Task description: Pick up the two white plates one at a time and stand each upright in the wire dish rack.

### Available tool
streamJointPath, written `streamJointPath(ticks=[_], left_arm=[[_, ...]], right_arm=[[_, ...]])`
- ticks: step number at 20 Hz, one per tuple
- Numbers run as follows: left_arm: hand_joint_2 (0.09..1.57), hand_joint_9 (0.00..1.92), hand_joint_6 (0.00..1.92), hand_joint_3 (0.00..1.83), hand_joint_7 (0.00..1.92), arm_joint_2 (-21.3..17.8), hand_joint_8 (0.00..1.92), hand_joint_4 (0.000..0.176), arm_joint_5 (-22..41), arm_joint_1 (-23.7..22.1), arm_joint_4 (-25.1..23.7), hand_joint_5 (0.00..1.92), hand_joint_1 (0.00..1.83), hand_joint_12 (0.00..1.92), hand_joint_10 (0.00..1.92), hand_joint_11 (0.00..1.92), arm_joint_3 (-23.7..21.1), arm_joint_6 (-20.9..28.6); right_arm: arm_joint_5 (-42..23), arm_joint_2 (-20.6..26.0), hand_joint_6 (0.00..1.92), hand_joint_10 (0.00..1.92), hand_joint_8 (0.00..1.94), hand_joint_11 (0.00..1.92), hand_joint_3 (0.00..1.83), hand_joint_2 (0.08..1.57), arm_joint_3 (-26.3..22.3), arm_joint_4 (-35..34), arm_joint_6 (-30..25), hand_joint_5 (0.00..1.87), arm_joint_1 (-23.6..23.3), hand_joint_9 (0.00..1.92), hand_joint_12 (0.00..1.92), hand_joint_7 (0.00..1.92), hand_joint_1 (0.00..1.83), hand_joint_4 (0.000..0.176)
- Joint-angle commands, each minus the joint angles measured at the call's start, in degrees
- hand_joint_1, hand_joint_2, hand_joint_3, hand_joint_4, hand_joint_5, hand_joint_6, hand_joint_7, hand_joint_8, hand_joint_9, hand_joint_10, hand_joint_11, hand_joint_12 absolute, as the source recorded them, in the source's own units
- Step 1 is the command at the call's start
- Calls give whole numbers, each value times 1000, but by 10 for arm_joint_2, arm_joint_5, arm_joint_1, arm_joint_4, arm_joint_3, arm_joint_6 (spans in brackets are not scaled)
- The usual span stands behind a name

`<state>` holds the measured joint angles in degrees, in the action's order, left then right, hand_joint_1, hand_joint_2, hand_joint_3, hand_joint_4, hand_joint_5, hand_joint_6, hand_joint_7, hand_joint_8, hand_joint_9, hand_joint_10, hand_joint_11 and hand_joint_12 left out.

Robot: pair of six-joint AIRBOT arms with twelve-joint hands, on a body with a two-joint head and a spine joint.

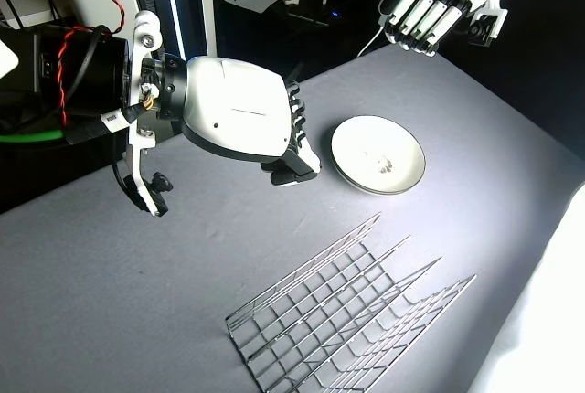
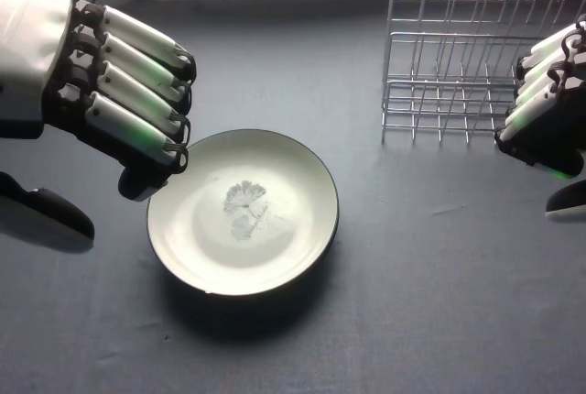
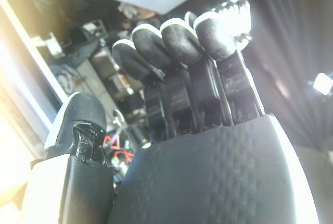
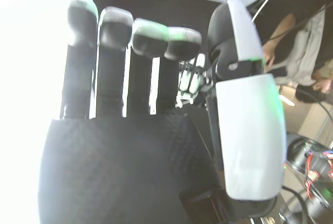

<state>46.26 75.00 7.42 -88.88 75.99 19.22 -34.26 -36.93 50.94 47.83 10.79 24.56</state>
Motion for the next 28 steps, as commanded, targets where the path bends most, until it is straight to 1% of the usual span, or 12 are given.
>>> streamJointPath(ticks=[1, 2, 3, 4, 7, 9, 12, 15, 18, 22, 26, 28], left_arm=[[1008, 27, 57, 232, 76, -5, 54, 0, 22, -4, 64, 114, 0, 26, 56, 0, -2, 19], [1008, 27, 57, 232, 76, -14, 54, 0, 40, 4, 82, 114, 0, 26, 56, 0, -8, 36], [1099, 78, 3, 40, 122, -21, 3, 0, 53, 5, 87, 156, 0, 42, 4, 21, -12, 23], [1108, 61, 0, 21, 96, -21, 0, 0, 55, 5, 82, 137, 0, 44, 0, 16, -11, -1], [1132, 63, 1, 24, 100, -3, 1, 0, 40, -4, 71, 141, 0, 49, 1, 18, 3, -8], [1123, 68, 1, 18, 102, 2, 1, 0, 34, -3, 54, 142, 0, 50, 2, 15, 7, -30], [1130, 52, 1, 14, 96, 6, 3, 0, 34, 18, 35, 132, 0, 9, 3, 0, 13, -64], [1125, 24, 2, 8, 71, 7, 2, 0, 35, 33, 16, 120, 0, 0, 2, 0, 15, -72], [1127, 38, 2, 7, 85, 11, 5, 0, 36, 43, -38, 128, 0, 0, 5, 0, 22, -89], [1104, 12, 0, 0, 48, 47, 0, 0, 25, 69, -51, 97, 0, 0, 3, 0, 62, -90], [1115, 11, 0, 1, 46, 105, 0, 0, 30, 101, -54, 93, 0, 0, 0, 0, 133, -94], [1113, 14, 5, 0, 49, 122, 5, 0, 31, 109, -71, 101, 0, 0, 4, 0, 156, -111]], right_arm=[[-47, 2, 72, 100, 62, 0, 214, 1188, 0, -25, 1, 188, -3, 146, 496, 169, 145, 0], [-47, 2, 72, 100, 62, 0, 214, 1188, 0, -25, 1, 188, -3, 146, 496, 169, 145, 0], [-47, 2, 11, 23, 7, 0, 25, 1265, 0, -25, 1, 248, -3, 203, 593, 215, 201, 0], [-48, 2, 1, 12, 2, 0, 6, 1273, 0, -25, 1, 242, -2, 218, 643, 219, 189, 0], [-50, 1, 2, 6, 2, 0, 5, 1277, 0, -25, 1, 223, -1, 214, 657, 220, 142, 0], [-52, 1, 4, 6, 1, 0, 0, 1266, 1, -25, 1, 242, 0, 228, 680, 228, 200, 0], [-57, 1, 2, 1, 1, 0, 1, 1271, 2, -25, 2, 246, 4, 230, 653, 229, 203, 0], [-64, 1, 0, 0, 2, 0, 0, 1269, 6, -25, 2, 201, 6, 224, 649, 215, 203, 0], [-73, 2, 3, 0, 0, 0, 0, 1268, 10, -25, 2, 209, 10, 209, 629, 206, 208, 0], [-84, 0, 1, 0, 0, 0, 1, 1270, 18, -25, 4, 209, 20, 187, 545, 195, 221, 0], [-103, -6, 5, 6, 3, 0, 0, 1266, 30, -24, 12, 204, 20, 212, 627, 205, 195, 0], [-109, -7, 5, 2, 2, 0, 1, 1269, 32, -24, 19, 212, 22, 202, 602, 203, 184, 0]])
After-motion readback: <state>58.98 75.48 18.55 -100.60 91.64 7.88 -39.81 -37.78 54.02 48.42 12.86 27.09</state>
